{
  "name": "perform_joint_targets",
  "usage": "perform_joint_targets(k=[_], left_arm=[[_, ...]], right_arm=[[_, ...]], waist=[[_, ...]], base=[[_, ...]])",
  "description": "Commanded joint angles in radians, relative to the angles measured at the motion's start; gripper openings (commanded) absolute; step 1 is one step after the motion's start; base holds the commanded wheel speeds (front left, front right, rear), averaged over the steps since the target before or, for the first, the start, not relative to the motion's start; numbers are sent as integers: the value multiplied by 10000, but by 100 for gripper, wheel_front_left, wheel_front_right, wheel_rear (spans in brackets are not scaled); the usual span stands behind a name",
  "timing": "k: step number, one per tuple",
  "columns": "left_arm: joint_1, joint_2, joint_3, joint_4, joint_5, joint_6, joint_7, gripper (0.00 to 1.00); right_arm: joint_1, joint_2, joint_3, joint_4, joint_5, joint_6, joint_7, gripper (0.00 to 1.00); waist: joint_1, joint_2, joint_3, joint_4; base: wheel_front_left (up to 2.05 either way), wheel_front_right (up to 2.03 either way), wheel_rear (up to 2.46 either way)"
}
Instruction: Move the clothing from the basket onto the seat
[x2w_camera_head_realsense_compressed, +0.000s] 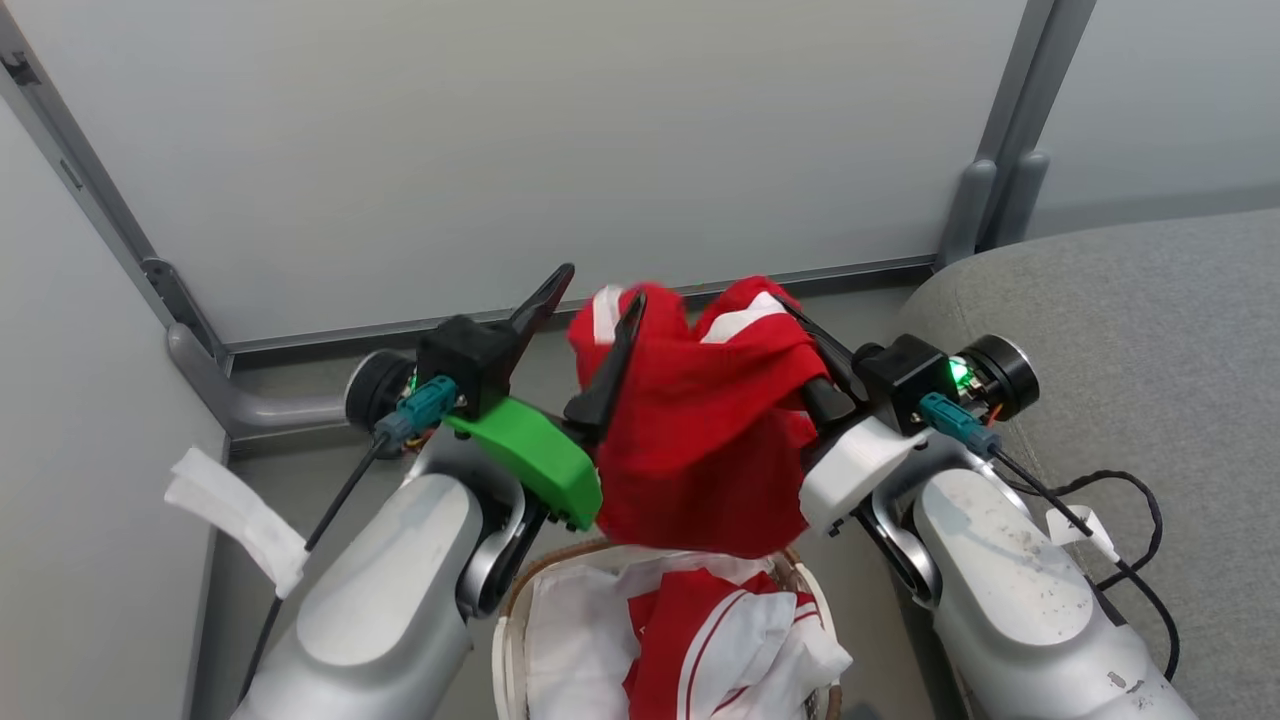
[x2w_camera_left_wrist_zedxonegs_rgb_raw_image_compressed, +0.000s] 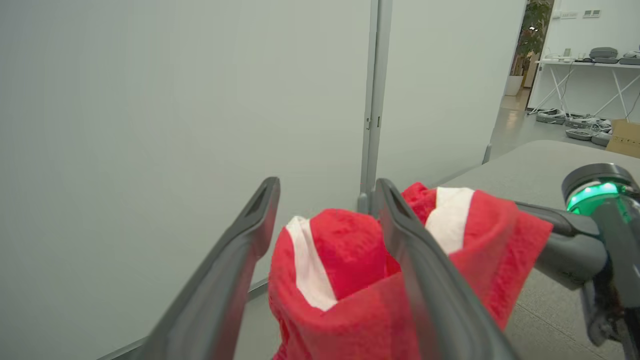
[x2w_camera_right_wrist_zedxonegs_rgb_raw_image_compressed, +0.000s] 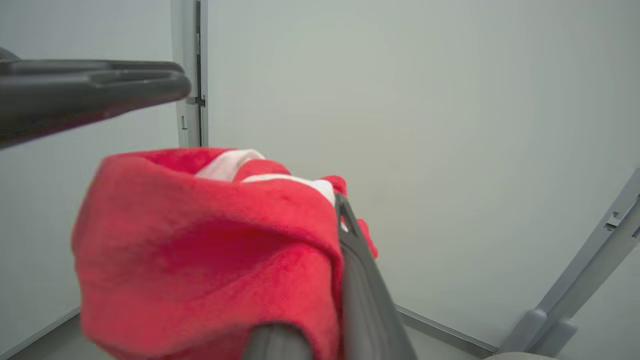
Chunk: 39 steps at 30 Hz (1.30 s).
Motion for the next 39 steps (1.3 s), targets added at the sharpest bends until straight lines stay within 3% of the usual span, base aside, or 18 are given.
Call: perform_joint_targets(k=[1,14,22,28,39], left_arm=[[351,-7,41,154,-147,-18,-165,100],[1984,13,129,1123,44,-78,-785,100],[2675,-192,822,773,313,-127,-773,100],[3139,-520,1339,464,523,-190,-775,100],[3429,-927,1560,-56,1055,-277,-775,100]], right_arm=[[156,-37,-170,29,-87,-6,-25,0],[734,-32,-1162,-39,-801,-6,-25,0],[680,-35,-1435,-31,-979,-6,-25,0],[581,-38,-1941,-127,-1241,-6,-25,0],[739,-29,-3191,-429,-2336,-10,-25,0]], waist=[[0,0,13,-24],[0,0,-57,-344],[0,0,-44,-735],[0,0,12,-1383],[0,0,475,-3283]], base=[[0,0,0],[0,0,0],[0,0,0],[0,0,0],[0,0,0]])
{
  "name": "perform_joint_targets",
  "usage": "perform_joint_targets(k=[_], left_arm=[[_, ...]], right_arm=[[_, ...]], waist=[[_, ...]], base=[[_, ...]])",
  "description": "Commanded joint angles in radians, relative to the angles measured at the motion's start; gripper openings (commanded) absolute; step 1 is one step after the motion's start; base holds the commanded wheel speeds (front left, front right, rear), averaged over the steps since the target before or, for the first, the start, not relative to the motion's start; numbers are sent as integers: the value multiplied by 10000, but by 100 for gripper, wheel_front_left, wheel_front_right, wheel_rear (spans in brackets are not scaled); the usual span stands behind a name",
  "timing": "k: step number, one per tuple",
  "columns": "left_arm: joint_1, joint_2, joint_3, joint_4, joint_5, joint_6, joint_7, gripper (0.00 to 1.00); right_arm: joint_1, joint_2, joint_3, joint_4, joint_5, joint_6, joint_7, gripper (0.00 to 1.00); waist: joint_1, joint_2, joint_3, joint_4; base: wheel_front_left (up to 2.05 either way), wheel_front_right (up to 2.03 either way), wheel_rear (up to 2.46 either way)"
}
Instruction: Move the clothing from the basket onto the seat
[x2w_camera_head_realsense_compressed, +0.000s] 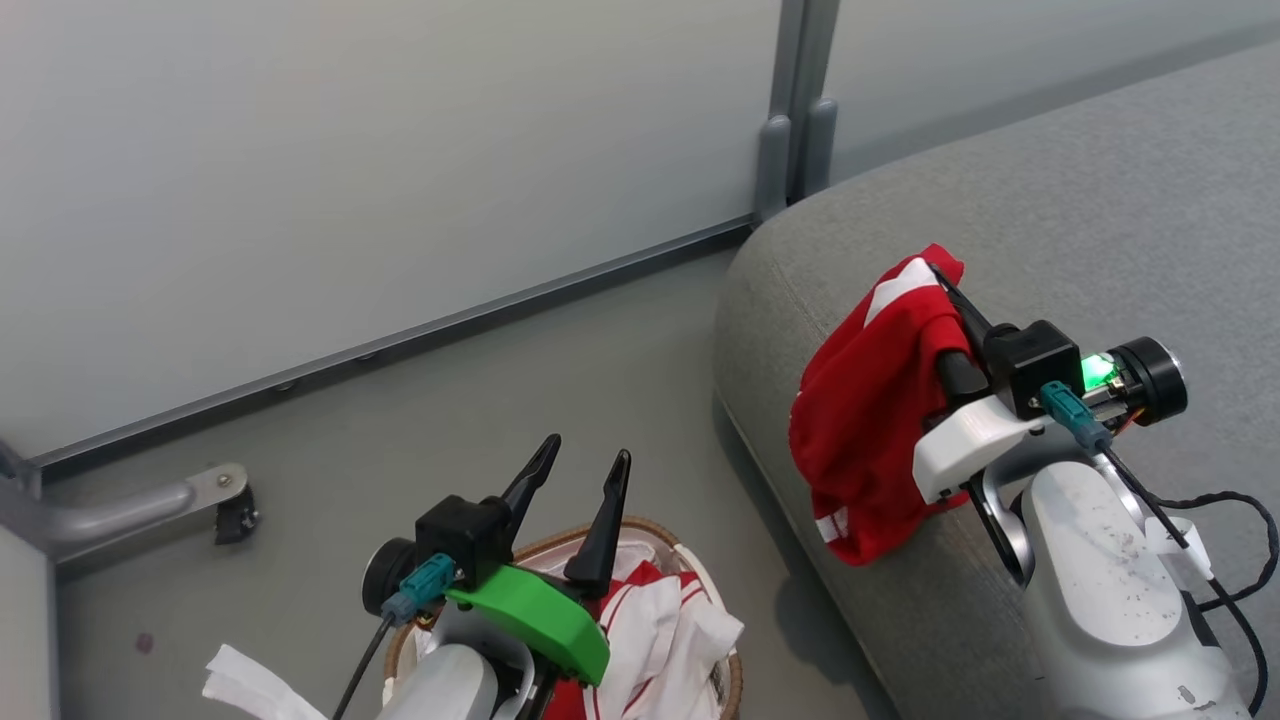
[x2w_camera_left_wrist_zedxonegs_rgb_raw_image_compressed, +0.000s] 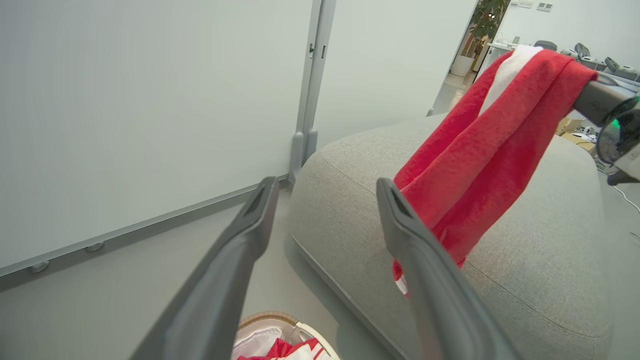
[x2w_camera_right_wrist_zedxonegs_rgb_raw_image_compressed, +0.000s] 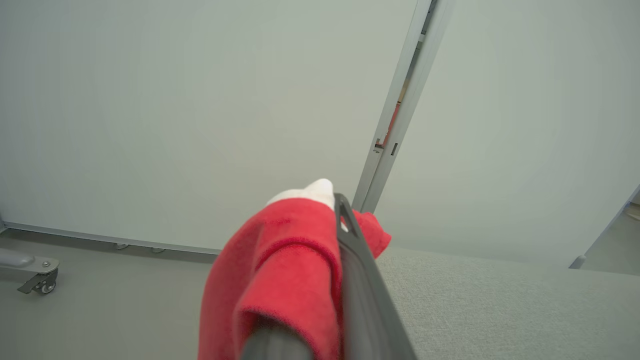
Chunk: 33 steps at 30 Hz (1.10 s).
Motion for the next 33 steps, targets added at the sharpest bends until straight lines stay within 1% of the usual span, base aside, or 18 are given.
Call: perform_joint_targets(k=[1,4,8,11,14,18,22,27,31,33], left_arm=[[89,-10,-11,-57,120,-34,-4,100],[7,-48,-120,-94,210,-43,-5,100],[-170,-72,-308,-157,142,-42,-5,100],[-338,-78,-454,-192,194,-39,-5,100],[-537,-86,-619,-240,200,-40,-5,100],[-850,-12,-817,-288,215,-41,-5,100],[-1272,105,-1017,-369,312,-41,-5,100],[-1938,237,-1153,-511,424,-42,-5,100],[-2488,305,-1241,-659,540,-42,-5,100],[-2732,335,-1310,-709,593,-42,-5,100]], right_arm=[[100,-21,-79,-37,-160,-13,-25,0],[97,-22,-285,-83,-265,-13,-25,0],[2,-16,-446,-123,-287,-13,-25,0],[-201,-15,-543,-154,-315,-13,-25,0],[-527,-19,-747,-160,-295,-13,-25,0],[-1409,-37,-1041,-136,-517,-13,-25,0],[-2591,-345,-1435,6,-788,-13,-25,0],[-4243,-1062,-2094,330,-961,-13,-23,0],[-5443,-1710,-2626,658,-1163,-13,-23,0],[-5891,-1904,-2949,794,-1347,-13,-23,0]], waist=[[0,-1,336,-872],[0,-1,483,-1274],[0,-1,701,-1589],[0,-1,949,-1615],[0,-1,1284,-1500],[0,-1,1865,-1177],[0,-1,2592,-645],[0,-1,3673,104],[0,-1,4537,574],[0,-1,4902,764]], base=[[0,0,0],[0,0,0],[0,0,0],[0,0,0],[0,0,0],[0,0,0],[0,0,0],[0,0,0],[0,0,0],[0,0,0]])
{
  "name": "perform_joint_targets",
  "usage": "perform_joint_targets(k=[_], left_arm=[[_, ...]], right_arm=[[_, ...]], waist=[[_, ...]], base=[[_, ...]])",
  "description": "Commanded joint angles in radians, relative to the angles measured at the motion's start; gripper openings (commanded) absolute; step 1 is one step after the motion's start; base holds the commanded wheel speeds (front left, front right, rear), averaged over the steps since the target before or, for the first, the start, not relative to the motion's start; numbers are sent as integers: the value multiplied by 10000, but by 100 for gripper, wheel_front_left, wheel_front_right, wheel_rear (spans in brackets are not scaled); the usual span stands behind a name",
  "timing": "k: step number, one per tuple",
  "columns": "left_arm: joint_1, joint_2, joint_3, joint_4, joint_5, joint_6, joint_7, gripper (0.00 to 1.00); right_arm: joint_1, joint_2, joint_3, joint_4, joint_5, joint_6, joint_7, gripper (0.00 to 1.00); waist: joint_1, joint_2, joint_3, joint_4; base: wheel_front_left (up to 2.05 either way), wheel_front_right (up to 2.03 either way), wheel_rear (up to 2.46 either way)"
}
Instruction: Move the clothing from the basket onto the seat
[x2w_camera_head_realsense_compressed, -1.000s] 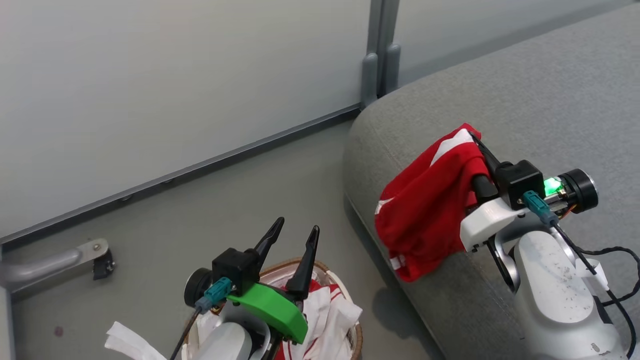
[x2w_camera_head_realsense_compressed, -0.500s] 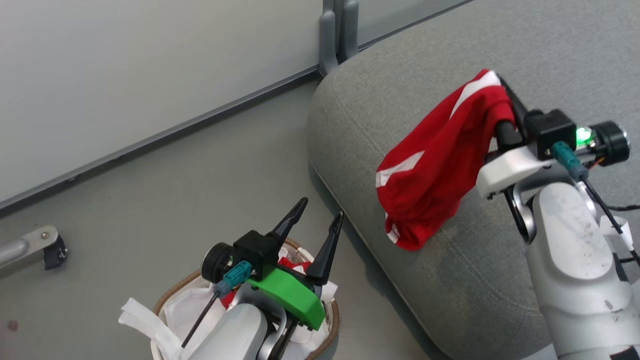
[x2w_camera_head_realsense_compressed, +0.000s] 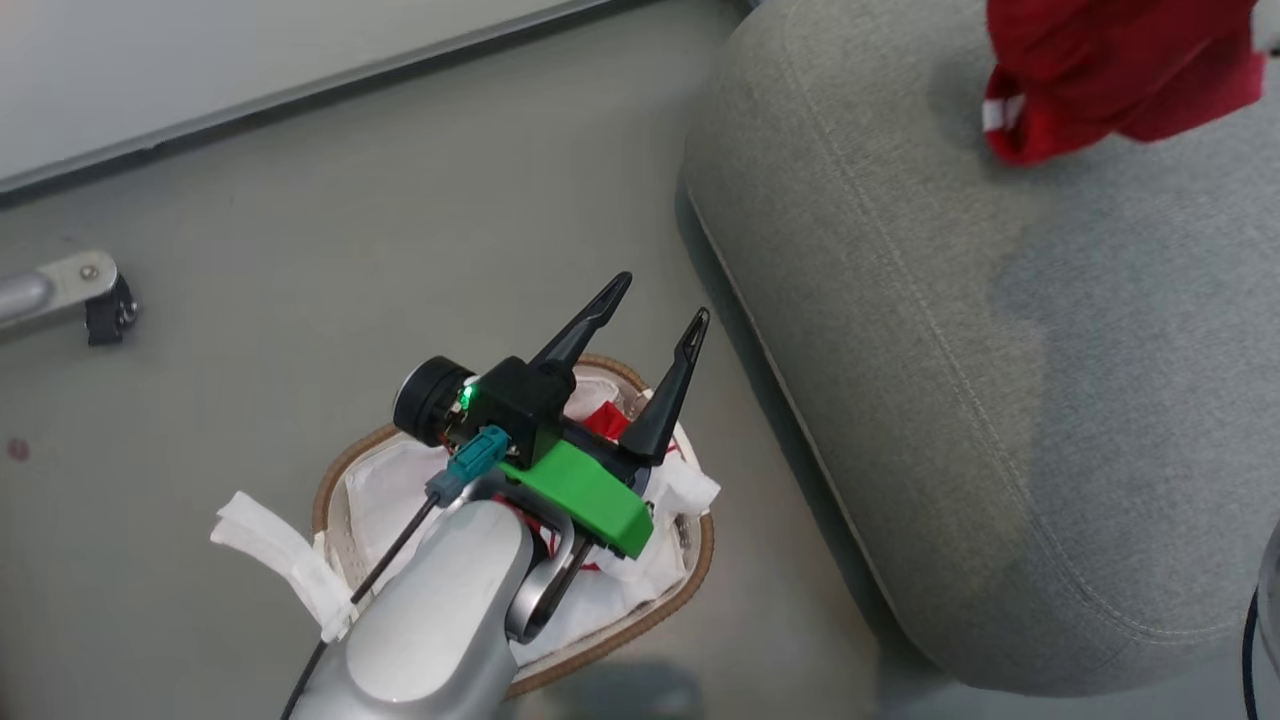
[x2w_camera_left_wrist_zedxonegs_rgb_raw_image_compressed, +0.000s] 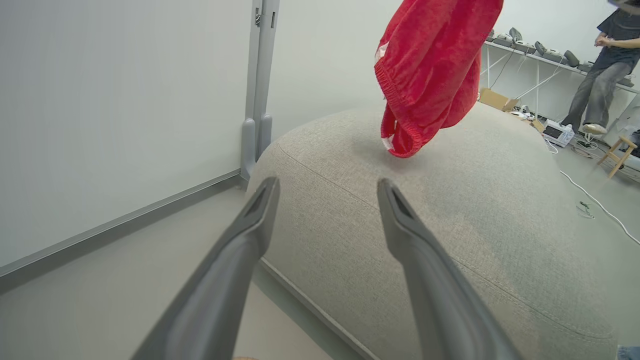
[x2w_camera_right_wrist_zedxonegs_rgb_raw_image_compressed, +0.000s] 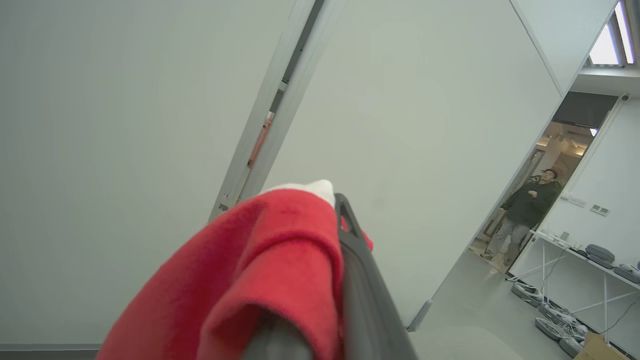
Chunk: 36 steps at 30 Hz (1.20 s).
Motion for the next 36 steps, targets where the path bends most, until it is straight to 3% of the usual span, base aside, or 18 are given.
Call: perform_joint_targets(k=[1,7,20,21,23,24,25,36], left_arm=[[-313,106,-25,-50,155,-27,-5,100],[-846,127,-158,-135,329,-27,-5,100],[-1014,144,-53,-57,464,-28,-5,100],[-1003,162,-39,-40,459,-28,-5,100],[-955,183,-3,-8,446,-28,-5,100],[-919,184,1,8,433,-28,-5,100],[-866,192,24,33,409,-28,-5,100],[-324,107,276,122,188,-28,-6,100]], right_arm=[[-235,-78,-210,84,-176,-13,-25,0],[-815,-283,-1420,624,-660,-13,-23,0],[742,247,-2819,1768,-1227,-13,-23,0],[810,276,-2828,1752,-1212,-14,-23,6],[1038,349,-2791,1663,-1205,-14,-23,40],[1135,349,-2761,1620,-1222,-14,-23,61],[1249,371,-2712,1560,-1220,-14,-23,100],[2888,564,-2110,1100,-1054,-14,-23,100]], waist=[[-1,-1,1413,1078],[-1,-1,2336,1379],[-1,-1,2935,1252],[-1,-1,2929,1220],[-1,-1,2879,1151],[-1,-1,2848,1127],[-1,-1,2788,1091],[-1,-1,1574,927]], base=[[0,0,0],[0,0,0],[0,0,0],[0,0,0],[0,0,0],[0,0,0],[0,0,0],[0,0,0]])
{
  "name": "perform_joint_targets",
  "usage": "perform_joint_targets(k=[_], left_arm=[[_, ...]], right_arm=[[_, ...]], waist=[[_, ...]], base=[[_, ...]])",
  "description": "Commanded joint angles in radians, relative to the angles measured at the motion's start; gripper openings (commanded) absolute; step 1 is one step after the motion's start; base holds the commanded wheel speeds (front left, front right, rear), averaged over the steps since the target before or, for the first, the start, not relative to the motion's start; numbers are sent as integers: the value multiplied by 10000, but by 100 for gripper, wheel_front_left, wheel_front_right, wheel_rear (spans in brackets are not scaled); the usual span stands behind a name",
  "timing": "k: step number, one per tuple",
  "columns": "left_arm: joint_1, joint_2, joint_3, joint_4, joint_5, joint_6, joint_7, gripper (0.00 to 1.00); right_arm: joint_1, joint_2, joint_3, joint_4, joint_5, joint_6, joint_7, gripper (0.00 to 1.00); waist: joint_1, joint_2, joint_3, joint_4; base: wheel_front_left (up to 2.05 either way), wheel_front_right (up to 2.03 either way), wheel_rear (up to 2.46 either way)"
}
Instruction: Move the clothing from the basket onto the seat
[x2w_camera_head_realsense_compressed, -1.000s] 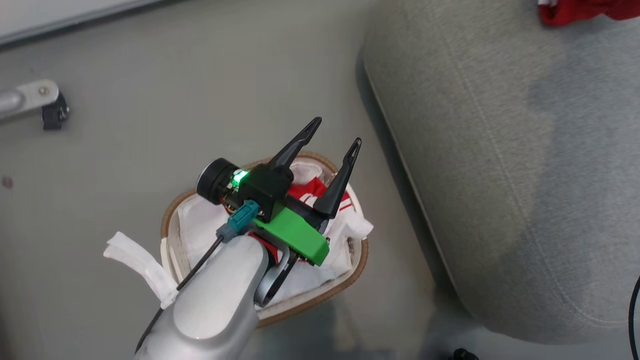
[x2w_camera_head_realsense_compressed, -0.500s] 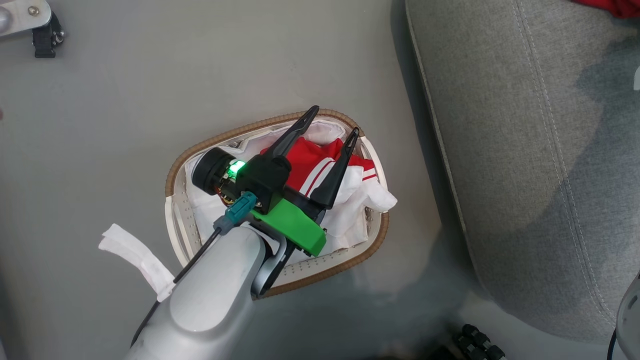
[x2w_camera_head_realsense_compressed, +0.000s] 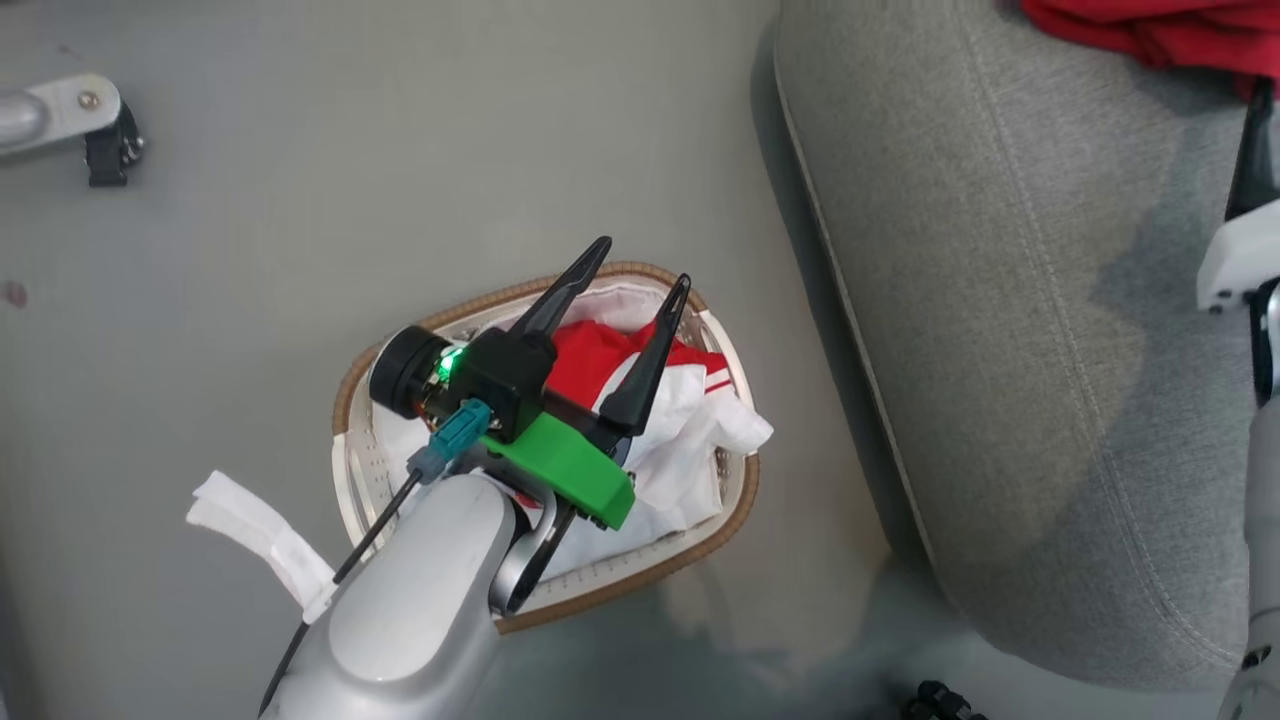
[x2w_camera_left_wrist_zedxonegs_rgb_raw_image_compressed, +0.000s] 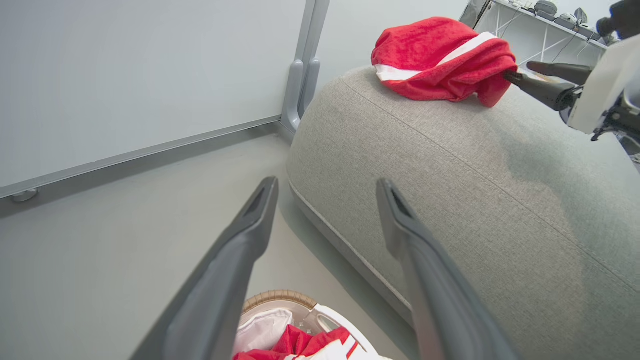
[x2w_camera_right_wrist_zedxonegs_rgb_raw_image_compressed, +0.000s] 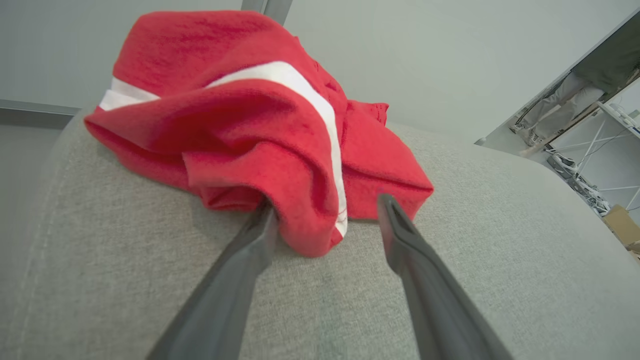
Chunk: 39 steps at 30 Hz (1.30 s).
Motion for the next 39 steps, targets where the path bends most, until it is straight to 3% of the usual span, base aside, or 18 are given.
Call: perform_joint_targets(k=[1,8,19,28,39], left_arm=[[249,-1,126,19,-105,-28,-6,100],[1061,-60,881,-76,-137,-28,-5,100],[2875,-257,3045,-382,72,12,-7,100],[4271,-395,4874,-565,401,74,-5,100],[5603,-460,5949,-500,501,15,-5,100]], right_arm=[[364,11,93,-56,70,-14,-21,100],[1033,-21,591,-220,322,-14,-21,100],[1420,173,2117,-415,885,-14,-21,100],[2521,999,3328,-1028,1706,-14,-21,100],[4406,1300,4595,-1453,3386,-14,-21,100]], waist=[[-1,-1,-640,-35],[-1,-1,-1878,98],[-1,-1,-3914,704],[-1,-1,-4926,1314],[-1,-1,-5478,1538]], base=[[0,0,0],[0,0,0],[0,0,0],[0,0,0],[0,0,0]])
